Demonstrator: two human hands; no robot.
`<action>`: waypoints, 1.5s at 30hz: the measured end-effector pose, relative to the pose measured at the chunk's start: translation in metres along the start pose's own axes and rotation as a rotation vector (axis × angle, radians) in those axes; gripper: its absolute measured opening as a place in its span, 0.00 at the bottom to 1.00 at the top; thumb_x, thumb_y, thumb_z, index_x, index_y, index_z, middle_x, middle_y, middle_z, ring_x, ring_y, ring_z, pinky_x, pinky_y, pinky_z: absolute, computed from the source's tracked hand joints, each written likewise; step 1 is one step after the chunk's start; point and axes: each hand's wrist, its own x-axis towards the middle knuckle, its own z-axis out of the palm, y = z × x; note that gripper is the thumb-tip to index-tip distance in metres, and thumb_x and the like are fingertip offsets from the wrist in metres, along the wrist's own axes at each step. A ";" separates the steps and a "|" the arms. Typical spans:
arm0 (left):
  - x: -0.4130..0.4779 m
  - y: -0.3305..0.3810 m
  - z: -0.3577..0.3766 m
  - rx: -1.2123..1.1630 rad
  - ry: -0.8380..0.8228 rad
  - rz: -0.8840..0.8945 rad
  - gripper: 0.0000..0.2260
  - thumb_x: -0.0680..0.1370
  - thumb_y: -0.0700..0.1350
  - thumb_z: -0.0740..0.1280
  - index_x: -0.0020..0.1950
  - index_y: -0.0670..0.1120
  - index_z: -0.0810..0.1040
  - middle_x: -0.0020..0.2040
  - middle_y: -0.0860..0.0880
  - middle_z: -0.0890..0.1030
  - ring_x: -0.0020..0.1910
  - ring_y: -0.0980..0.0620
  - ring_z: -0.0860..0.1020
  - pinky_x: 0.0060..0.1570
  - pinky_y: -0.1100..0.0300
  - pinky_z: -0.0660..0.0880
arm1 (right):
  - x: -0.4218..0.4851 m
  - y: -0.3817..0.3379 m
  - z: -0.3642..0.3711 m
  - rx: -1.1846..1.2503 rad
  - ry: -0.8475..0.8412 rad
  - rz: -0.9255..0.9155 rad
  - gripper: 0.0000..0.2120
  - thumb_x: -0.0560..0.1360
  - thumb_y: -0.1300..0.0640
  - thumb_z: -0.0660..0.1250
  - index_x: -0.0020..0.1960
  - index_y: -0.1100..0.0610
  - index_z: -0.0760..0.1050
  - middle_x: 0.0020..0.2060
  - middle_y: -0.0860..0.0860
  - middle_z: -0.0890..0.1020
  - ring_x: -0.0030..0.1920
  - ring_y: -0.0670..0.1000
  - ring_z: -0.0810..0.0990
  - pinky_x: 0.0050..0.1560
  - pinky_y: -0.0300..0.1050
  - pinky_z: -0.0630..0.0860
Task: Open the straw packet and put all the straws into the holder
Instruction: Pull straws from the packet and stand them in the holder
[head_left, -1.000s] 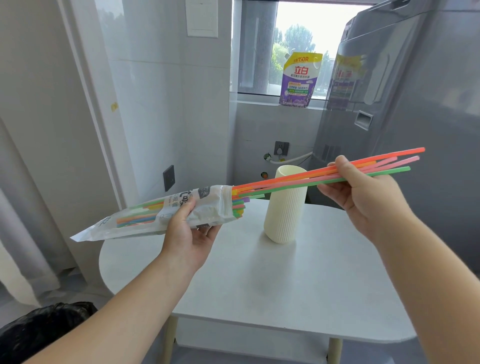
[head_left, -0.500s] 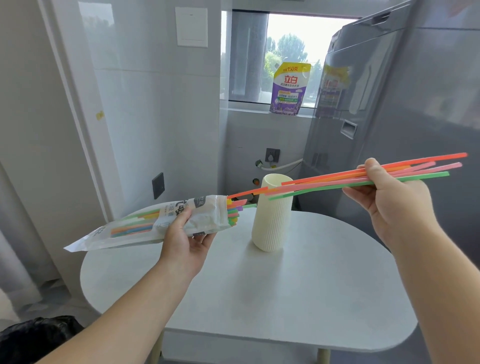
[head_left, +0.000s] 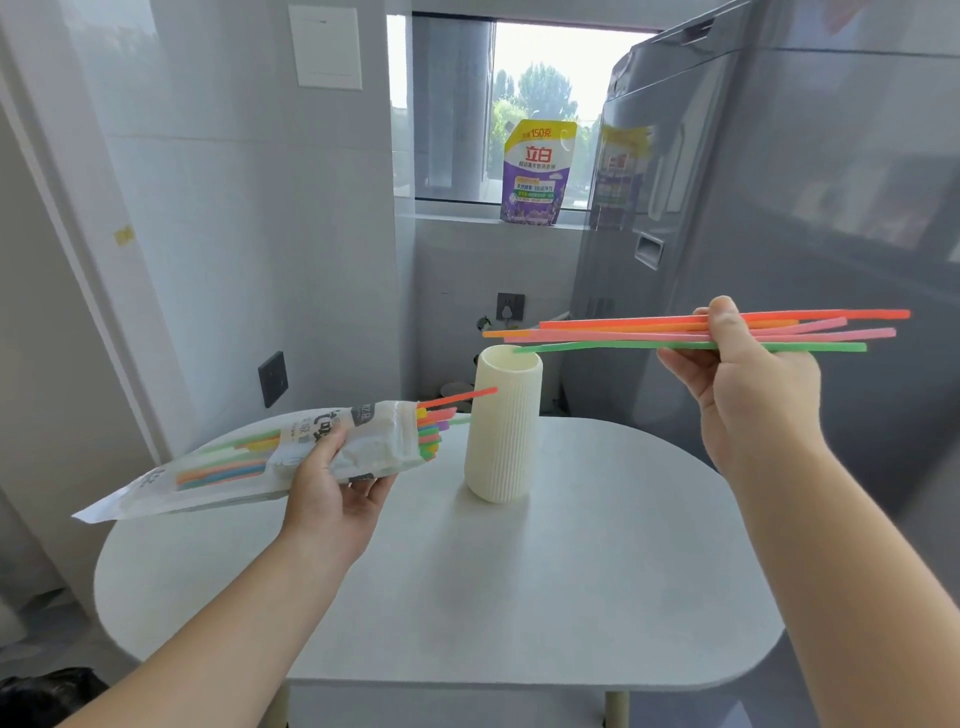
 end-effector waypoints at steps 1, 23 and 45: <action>-0.002 -0.003 0.001 0.021 -0.005 -0.008 0.18 0.78 0.45 0.73 0.67 0.49 0.79 0.57 0.48 0.86 0.52 0.51 0.85 0.46 0.53 0.85 | -0.001 0.001 0.004 0.007 -0.004 0.004 0.09 0.78 0.55 0.72 0.52 0.59 0.77 0.44 0.52 0.85 0.35 0.47 0.87 0.47 0.46 0.85; -0.022 -0.035 0.004 0.160 -0.103 -0.119 0.18 0.77 0.43 0.72 0.66 0.49 0.79 0.56 0.45 0.87 0.53 0.47 0.85 0.36 0.53 0.84 | 0.030 0.011 0.081 -0.776 -0.293 -0.343 0.11 0.79 0.49 0.69 0.42 0.54 0.77 0.38 0.52 0.85 0.33 0.51 0.86 0.36 0.44 0.84; -0.027 -0.014 0.002 0.144 -0.107 -0.099 0.19 0.77 0.43 0.73 0.67 0.48 0.79 0.54 0.45 0.87 0.46 0.48 0.87 0.34 0.54 0.83 | -0.011 0.055 0.049 -0.900 -0.160 -0.488 0.13 0.80 0.45 0.62 0.54 0.54 0.74 0.50 0.53 0.77 0.42 0.46 0.75 0.43 0.45 0.69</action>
